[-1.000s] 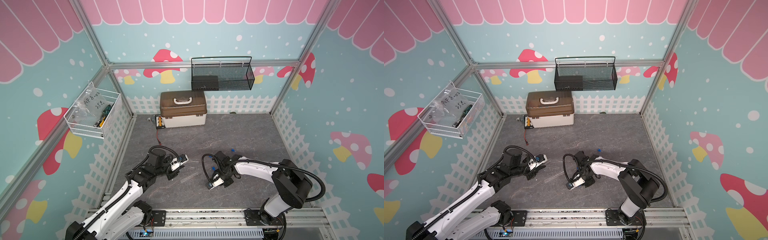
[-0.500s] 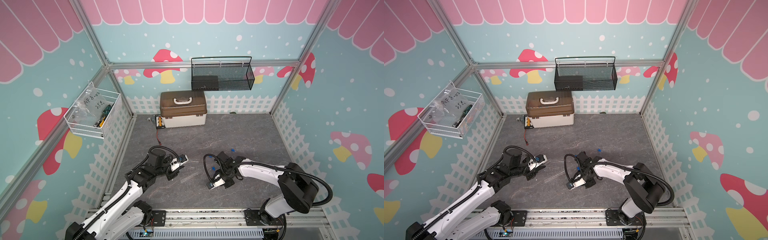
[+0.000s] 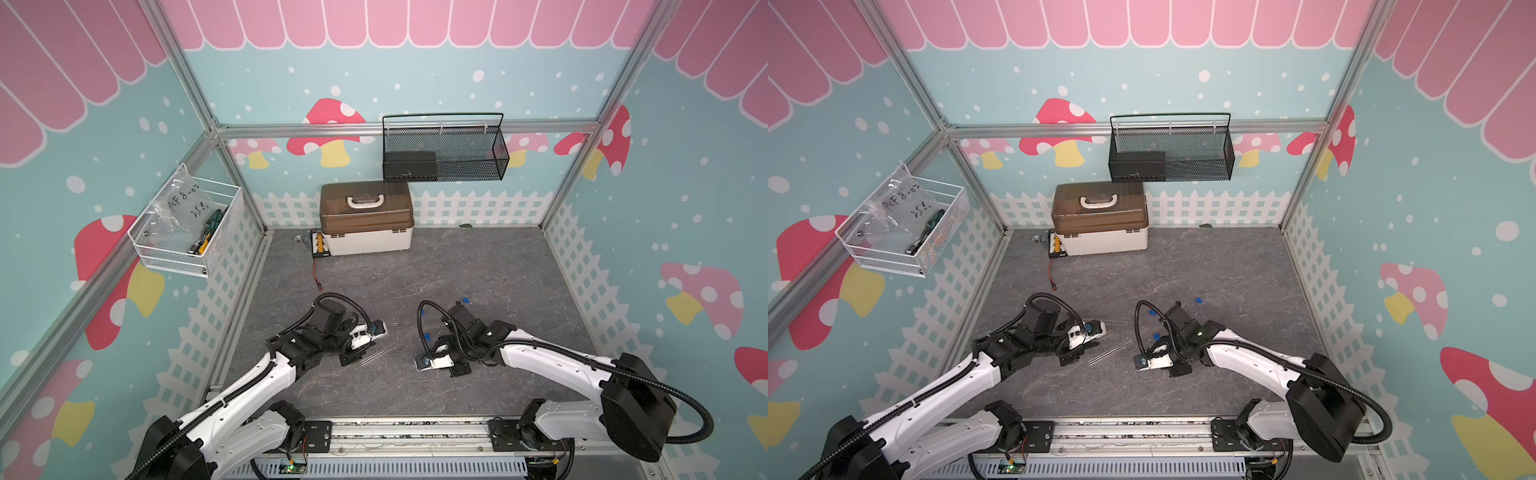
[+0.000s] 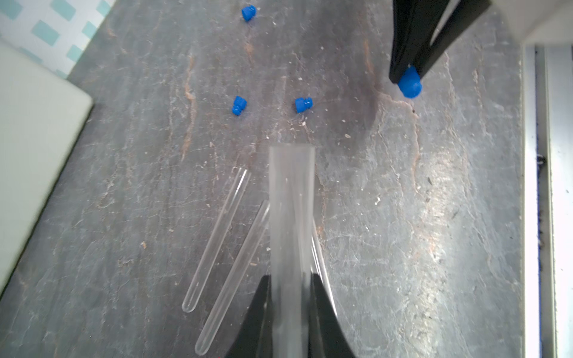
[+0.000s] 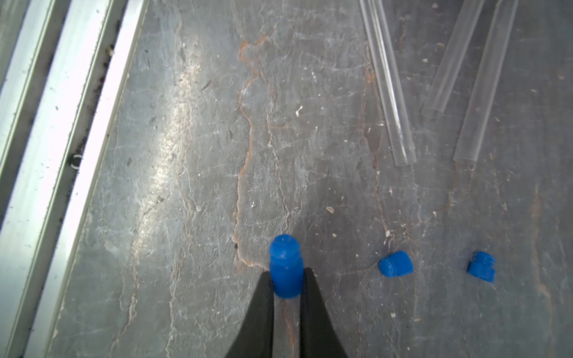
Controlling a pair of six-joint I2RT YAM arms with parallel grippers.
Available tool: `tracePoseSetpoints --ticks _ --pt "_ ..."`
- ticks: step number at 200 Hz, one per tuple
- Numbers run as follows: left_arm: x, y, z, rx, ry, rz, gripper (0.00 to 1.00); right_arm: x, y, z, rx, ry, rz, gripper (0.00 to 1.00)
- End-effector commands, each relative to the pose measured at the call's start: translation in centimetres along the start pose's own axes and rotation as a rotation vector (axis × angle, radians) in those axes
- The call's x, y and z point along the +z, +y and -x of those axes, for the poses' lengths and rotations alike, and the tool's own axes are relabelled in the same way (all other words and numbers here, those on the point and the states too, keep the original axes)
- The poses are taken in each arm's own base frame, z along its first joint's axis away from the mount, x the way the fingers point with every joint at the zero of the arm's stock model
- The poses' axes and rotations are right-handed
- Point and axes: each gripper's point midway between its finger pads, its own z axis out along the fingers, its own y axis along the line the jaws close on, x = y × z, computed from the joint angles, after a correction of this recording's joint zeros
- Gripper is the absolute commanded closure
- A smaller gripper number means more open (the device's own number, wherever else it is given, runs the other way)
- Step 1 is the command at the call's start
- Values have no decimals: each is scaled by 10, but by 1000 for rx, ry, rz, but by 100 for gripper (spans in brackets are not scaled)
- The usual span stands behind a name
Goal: Insert stoppers into test tubes
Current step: Pick up the stopper from the center of the board, then insert the stopper into the test tube.
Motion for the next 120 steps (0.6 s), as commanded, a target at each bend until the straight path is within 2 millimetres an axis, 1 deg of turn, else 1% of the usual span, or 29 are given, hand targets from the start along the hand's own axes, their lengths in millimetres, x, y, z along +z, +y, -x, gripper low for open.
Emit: tracePoseSetpoints --ticks 1,38,63,88,120 --pt "4 -3 4 102 26 -9 100 -6 1 7 91 -56 -28 88" --pt "12 -8 6 213 59 6 100 -16 -13 19 165 -116 -102 88" --pt "18 -11 7 294 78 24 100 -19 -19 29 187 -150 -100 88" --pt "22 -11 10 361 75 56 100 -22 -28 41 210 -192 -103 88" --pt "25 -11 12 435 64 98 100 -24 -34 56 262 -248 -82 88"
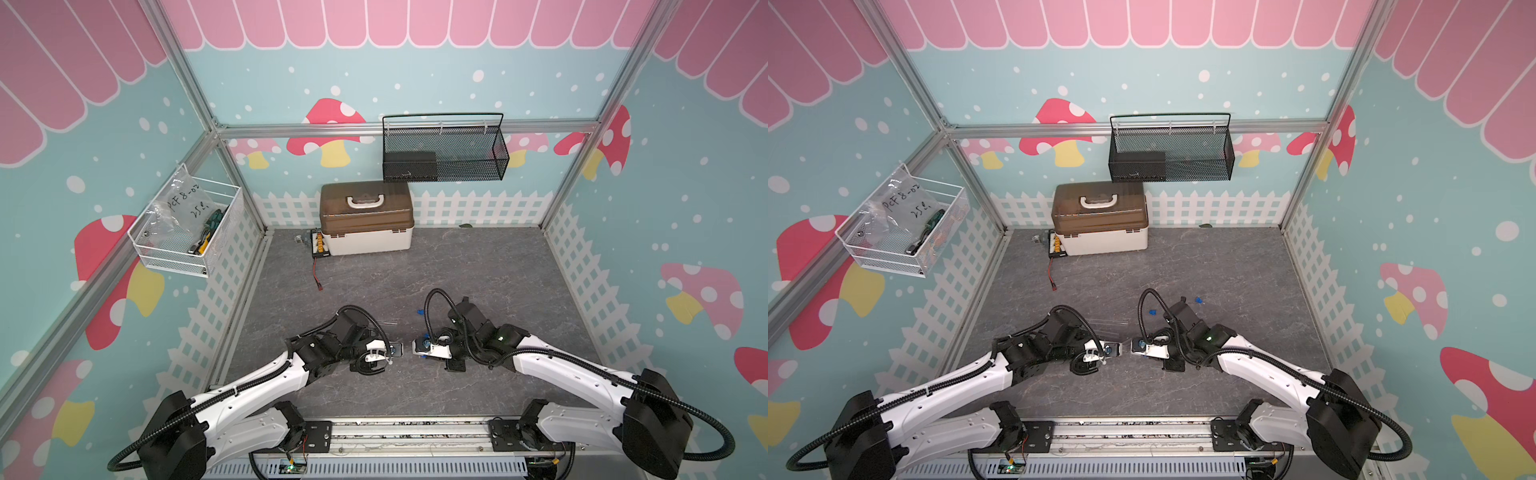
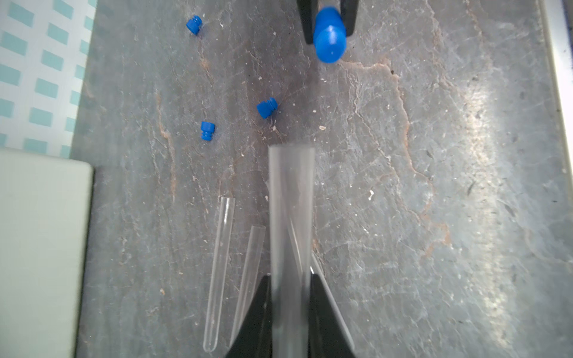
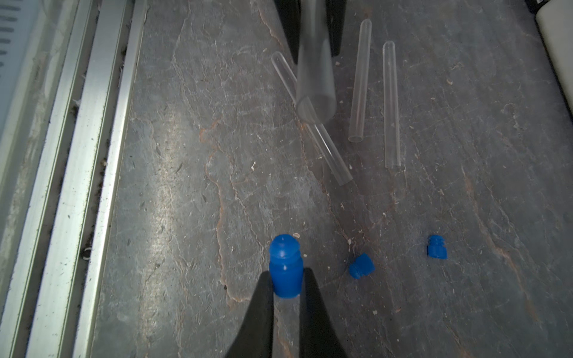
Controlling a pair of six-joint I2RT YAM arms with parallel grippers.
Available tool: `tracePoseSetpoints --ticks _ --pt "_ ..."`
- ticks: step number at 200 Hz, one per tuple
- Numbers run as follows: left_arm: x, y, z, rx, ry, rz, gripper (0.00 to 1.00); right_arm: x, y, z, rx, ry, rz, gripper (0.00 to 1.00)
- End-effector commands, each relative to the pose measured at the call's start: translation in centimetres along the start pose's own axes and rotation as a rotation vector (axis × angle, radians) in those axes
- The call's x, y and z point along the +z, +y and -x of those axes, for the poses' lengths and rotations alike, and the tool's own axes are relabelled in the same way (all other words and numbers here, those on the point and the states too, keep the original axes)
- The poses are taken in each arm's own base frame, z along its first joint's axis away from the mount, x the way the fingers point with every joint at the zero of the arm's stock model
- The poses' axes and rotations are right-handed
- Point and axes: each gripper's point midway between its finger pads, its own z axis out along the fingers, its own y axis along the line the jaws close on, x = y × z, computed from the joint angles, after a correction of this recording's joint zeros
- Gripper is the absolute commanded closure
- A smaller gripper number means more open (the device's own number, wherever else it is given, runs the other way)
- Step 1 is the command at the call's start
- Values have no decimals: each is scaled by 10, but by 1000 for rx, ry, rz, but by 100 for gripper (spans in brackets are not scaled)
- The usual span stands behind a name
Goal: Insert stoppers into test tubes
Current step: Insert the stopper into the test tube.
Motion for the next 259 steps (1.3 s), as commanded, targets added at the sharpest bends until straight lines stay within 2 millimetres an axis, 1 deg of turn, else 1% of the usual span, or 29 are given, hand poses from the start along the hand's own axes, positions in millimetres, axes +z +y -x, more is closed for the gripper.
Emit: tracePoseSetpoints --ticks 1,28,54,106,167,259 --pt "2 5 -1 114 8 61 100 -2 -5 24 56 -80 25 88" --pt "3 4 -1 161 18 91 100 -1 -10 30 131 -82 28 88" --pt "4 4 -4 177 32 102 100 -1 -10 36 143 -99 44 88" --pt "3 9 -3 187 44 131 100 0 -10 43 174 -103 75 89" --pt "1 12 -1 203 39 154 100 4 -9 43 202 -84 100 89" --pt "5 9 0 211 32 145 100 10 -10 42 219 -71 115 89"
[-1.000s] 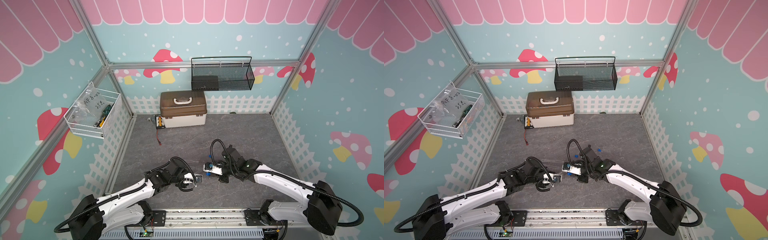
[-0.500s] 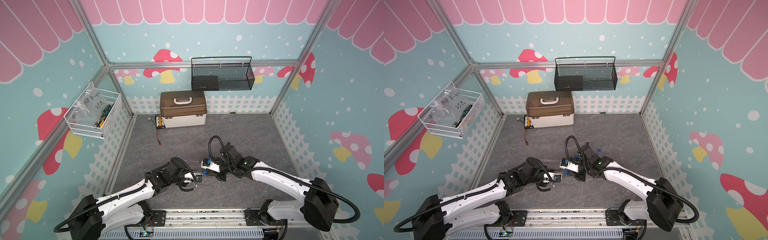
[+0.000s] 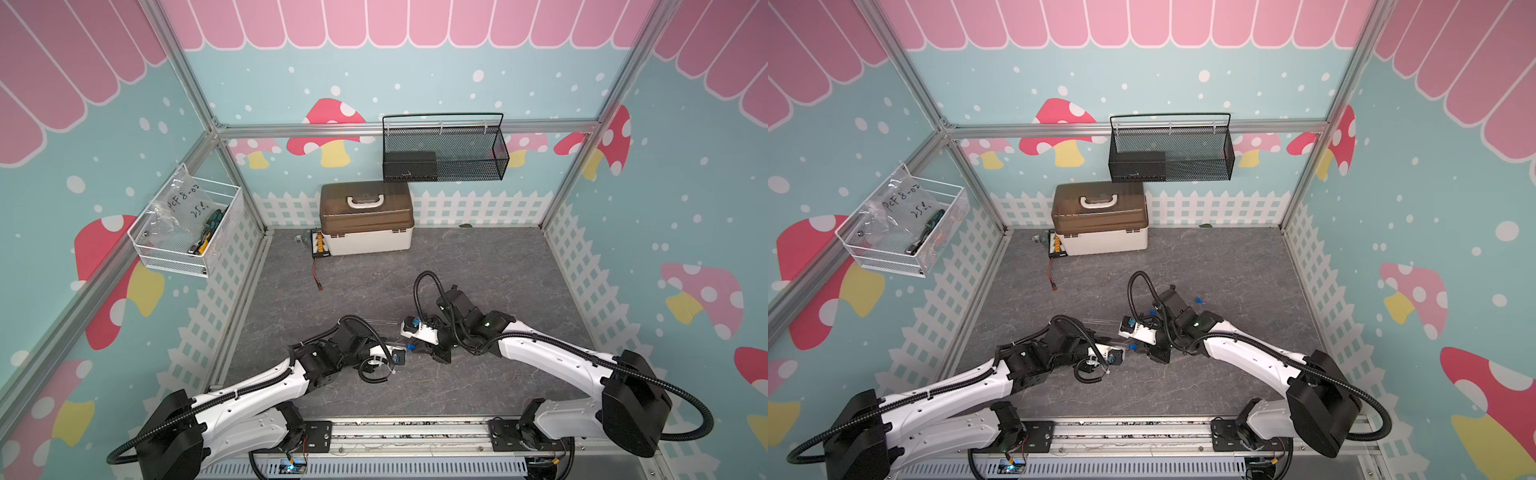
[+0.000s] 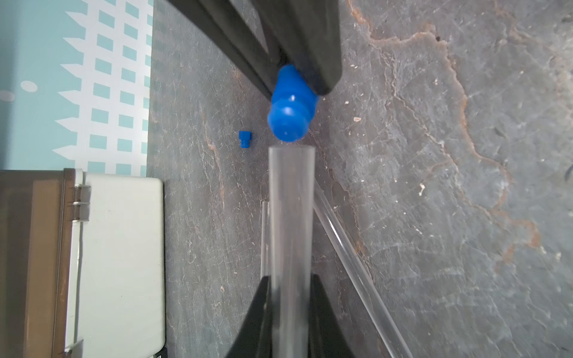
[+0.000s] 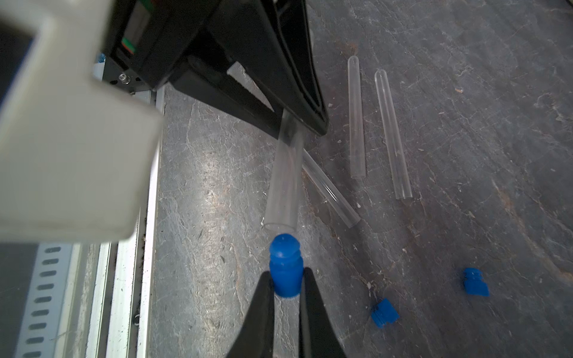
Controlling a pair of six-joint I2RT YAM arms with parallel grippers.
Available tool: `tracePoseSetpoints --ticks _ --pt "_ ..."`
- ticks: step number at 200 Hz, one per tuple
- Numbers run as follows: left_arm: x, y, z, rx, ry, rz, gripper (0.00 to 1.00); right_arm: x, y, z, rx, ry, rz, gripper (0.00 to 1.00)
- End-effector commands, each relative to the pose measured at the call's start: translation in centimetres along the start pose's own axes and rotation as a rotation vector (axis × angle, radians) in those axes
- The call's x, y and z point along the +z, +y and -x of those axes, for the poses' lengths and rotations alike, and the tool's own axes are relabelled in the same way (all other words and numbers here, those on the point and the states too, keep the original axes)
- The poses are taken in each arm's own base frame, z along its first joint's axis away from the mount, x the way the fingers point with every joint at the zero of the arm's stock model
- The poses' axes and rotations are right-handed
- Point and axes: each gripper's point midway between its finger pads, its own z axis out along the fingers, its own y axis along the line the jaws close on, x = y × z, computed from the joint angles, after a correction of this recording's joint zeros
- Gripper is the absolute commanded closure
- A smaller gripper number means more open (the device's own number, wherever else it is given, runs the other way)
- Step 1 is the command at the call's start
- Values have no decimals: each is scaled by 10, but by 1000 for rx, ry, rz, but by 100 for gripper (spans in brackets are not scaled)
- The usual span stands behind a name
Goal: Insert stoppers into test tubes
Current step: Insert the stopper into the test tube.
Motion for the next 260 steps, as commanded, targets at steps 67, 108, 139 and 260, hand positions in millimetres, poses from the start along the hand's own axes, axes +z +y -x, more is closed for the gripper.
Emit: tracePoseSetpoints --ticks 67,108,139,260 --pt "1 -3 1 58 -1 8 100 5 -1 13 4 -10 39 89" --pt "2 -1 -1 76 22 18 100 8 -2 14 25 6 51 89" --pt "4 1 0 99 46 29 100 12 -4 14 49 33 57 89" --pt "5 11 4 153 90 84 100 23 -7 14 131 101 98 89"
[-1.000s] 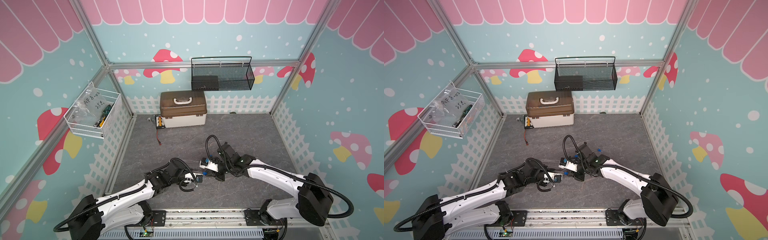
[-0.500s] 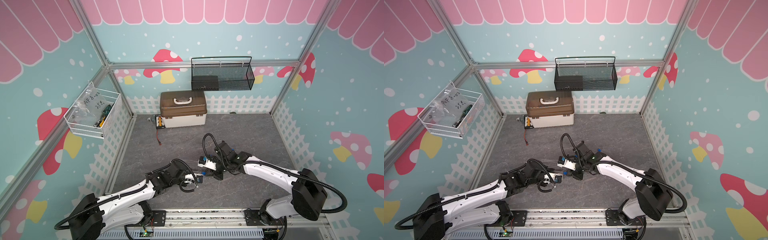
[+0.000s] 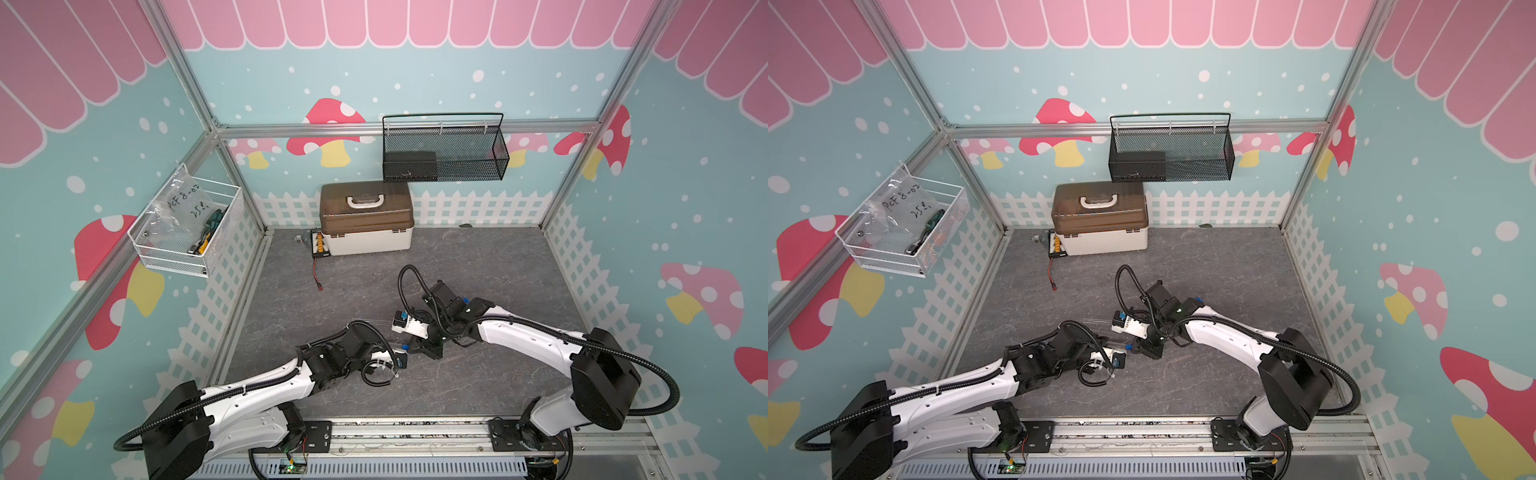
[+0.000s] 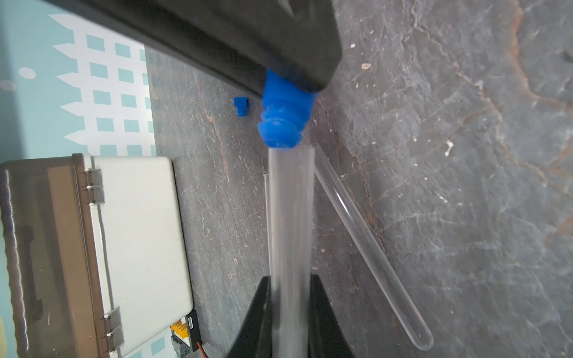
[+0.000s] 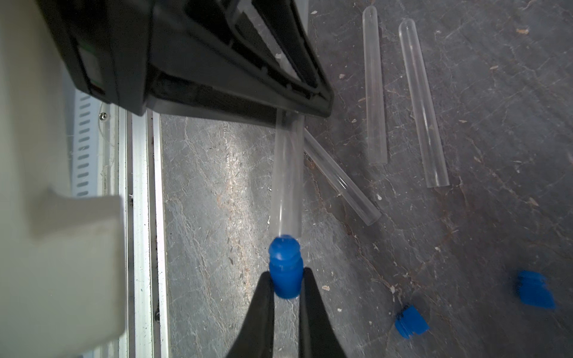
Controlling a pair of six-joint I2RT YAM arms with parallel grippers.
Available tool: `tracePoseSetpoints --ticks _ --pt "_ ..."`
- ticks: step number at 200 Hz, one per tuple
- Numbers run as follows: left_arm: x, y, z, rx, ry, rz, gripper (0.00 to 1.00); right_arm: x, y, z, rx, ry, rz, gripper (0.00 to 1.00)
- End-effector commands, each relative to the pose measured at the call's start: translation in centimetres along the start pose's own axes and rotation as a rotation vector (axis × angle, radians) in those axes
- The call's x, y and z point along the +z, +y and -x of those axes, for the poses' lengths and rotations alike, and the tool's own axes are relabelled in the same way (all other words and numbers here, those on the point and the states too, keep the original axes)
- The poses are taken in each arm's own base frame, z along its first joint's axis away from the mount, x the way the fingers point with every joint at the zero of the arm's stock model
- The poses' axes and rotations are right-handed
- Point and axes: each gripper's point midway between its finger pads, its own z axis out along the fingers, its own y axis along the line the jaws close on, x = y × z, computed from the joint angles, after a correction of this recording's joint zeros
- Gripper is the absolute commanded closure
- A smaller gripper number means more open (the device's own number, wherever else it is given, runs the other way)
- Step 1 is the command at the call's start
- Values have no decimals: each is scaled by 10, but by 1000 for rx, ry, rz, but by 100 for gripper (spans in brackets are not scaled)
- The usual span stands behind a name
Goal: Insert stoppers into test tubes
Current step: Insert the stopper into the test tube.
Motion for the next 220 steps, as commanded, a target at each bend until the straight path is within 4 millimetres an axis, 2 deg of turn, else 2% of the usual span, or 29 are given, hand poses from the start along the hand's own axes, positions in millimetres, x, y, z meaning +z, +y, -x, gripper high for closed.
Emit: tracePoseSetpoints --ticks 1,74,220 --pt "-5 16 19 47 -62 46 100 0 1 16 -4 -25 17 89" --pt "-8 19 22 6 -80 60 100 -2 3 19 32 -15 33 89" --pt "-6 19 18 -82 -53 53 100 -2 8 13 67 17 63 90"
